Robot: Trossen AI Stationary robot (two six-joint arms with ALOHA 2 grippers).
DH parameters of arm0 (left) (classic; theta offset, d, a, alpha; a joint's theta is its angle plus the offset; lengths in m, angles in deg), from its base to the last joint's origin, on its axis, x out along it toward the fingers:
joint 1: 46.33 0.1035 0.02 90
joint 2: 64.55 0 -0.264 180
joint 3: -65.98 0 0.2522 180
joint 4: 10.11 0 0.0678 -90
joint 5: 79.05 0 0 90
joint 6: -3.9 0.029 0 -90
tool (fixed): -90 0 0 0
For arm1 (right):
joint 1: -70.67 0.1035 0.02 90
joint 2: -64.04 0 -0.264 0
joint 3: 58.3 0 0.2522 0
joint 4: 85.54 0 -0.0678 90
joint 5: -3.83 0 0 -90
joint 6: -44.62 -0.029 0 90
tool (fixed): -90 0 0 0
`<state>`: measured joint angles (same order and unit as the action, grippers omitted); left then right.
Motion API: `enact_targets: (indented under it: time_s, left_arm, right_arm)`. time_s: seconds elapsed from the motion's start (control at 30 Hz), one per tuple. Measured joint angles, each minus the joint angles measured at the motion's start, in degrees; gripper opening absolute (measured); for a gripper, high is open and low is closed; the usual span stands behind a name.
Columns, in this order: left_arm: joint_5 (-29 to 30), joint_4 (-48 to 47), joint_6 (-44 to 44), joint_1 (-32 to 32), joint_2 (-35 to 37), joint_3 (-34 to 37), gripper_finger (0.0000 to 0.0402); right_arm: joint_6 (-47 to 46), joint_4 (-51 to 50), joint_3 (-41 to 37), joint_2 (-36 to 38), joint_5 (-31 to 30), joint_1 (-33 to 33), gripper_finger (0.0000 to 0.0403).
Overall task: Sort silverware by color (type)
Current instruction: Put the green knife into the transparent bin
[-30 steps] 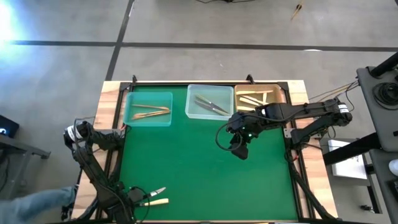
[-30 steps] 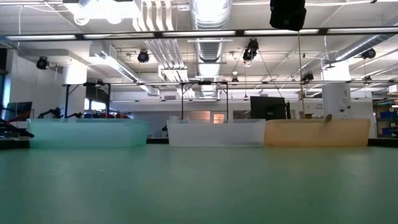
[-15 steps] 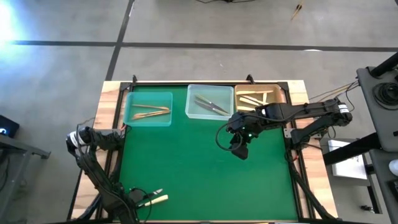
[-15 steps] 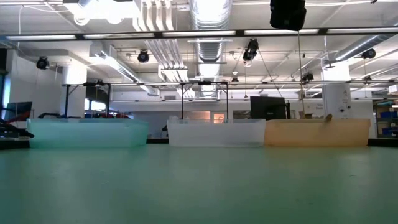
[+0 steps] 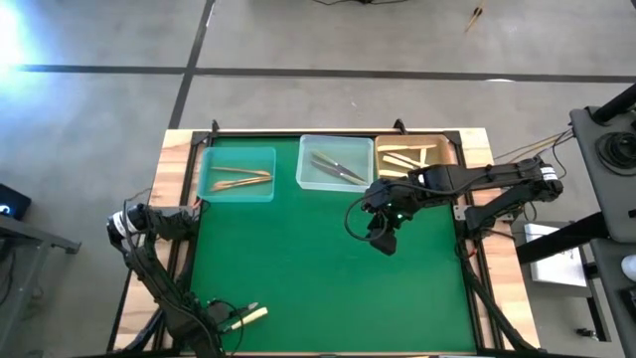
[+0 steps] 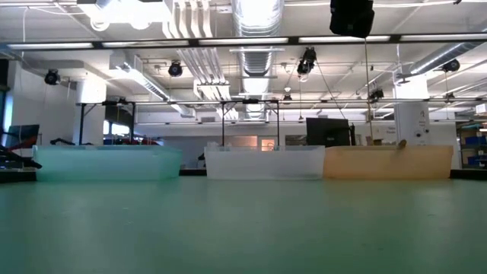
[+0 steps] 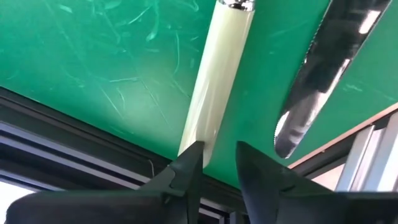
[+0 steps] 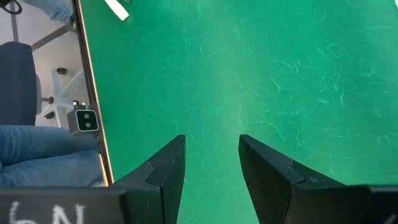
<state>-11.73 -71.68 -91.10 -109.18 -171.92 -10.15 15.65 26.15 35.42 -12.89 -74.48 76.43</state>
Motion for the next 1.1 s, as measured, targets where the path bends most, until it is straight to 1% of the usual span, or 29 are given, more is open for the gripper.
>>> enact_targets:
  time_s: [0.3,0.47,0.67,0.8,0.97,1.1]
  left_arm:
    - [1.01,-0.58,-0.16,-0.02,-0.33,-2.34,0.0126]
    - [2.99,-4.77,-0.72,-0.02,-0.71,-5.65,0.0145]
    - [8.52,-9.67,-0.29,0.04,-0.7,-10.5,0.0146]
    - [9.0,-13.06,0.0,0.04,-0.61,-12.48,0.0144]
    - [8.57,-17.62,-0.16,0.0,-0.55,-11.54,0.0143]
    - [7.88,-16.22,-0.11,0.02,-0.49,-9.12,0.0143]
  right_arm:
    - [0.0,-0.02,0.0,0.0,-3.24,-0.02,0.0141]
    - [0.0,0.0,0.0,0.0,-3.24,-0.02,0.0141]
    - [0.0,0.0,0.0,0.0,-3.24,-0.02,0.0141]
    - [0.0,0.04,0.0,0.0,-3.28,-0.02,0.0141]
    - [0.01,0.48,0.0,0.0,-3.31,-0.02,0.0141]
    - [0.02,0.9,0.0,0.0,-3.3,-0.02,0.0141]
